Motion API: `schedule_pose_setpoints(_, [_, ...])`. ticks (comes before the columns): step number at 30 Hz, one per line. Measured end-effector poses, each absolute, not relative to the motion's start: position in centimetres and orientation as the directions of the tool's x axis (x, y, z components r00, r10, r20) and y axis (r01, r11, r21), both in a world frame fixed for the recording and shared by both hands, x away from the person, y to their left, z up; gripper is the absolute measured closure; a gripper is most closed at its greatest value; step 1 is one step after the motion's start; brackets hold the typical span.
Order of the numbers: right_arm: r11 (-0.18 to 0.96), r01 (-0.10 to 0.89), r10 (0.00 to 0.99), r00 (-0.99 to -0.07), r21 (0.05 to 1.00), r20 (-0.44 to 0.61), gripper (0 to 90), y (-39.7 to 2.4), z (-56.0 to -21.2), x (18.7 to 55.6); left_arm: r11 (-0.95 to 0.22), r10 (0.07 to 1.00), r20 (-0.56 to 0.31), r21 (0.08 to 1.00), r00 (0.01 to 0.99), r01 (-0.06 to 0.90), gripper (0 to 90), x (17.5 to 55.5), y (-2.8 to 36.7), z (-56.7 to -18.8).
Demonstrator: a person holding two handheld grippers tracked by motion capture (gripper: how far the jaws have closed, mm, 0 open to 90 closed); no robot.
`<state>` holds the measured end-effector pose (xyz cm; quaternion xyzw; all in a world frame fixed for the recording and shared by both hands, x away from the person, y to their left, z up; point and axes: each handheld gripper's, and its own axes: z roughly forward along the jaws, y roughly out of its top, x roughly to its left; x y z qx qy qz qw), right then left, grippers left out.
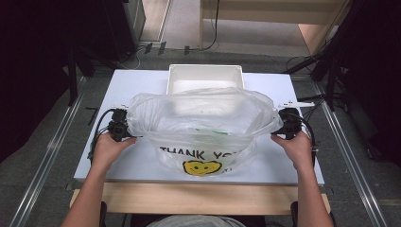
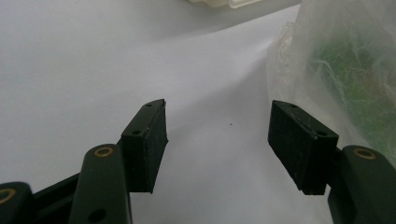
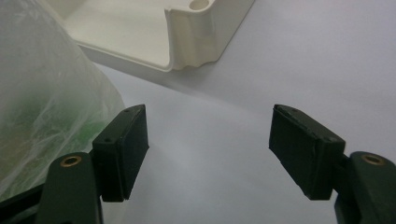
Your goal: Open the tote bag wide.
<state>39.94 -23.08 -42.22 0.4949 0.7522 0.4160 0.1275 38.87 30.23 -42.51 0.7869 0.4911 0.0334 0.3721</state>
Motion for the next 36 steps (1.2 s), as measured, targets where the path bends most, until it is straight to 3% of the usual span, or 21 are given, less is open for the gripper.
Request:
schedule_pose_setpoints(15, [0.192,0.639,0.845,-0.494,0.745,0.206,30.0,-22.8,-42.0,39.6,-0.208,0.798,-0.334,0.628,0.501,0.75,34.1,39.2,31.3,-42.2])
schedule_pose_setpoints(36, [0.226,0.622,0.828,-0.528,0.75,0.188,32.3,-22.8,-42.2,39.6,-0.23,0.785,-0.329,0.632,0.525,0.74,35.0,39.3,31.2,-42.1])
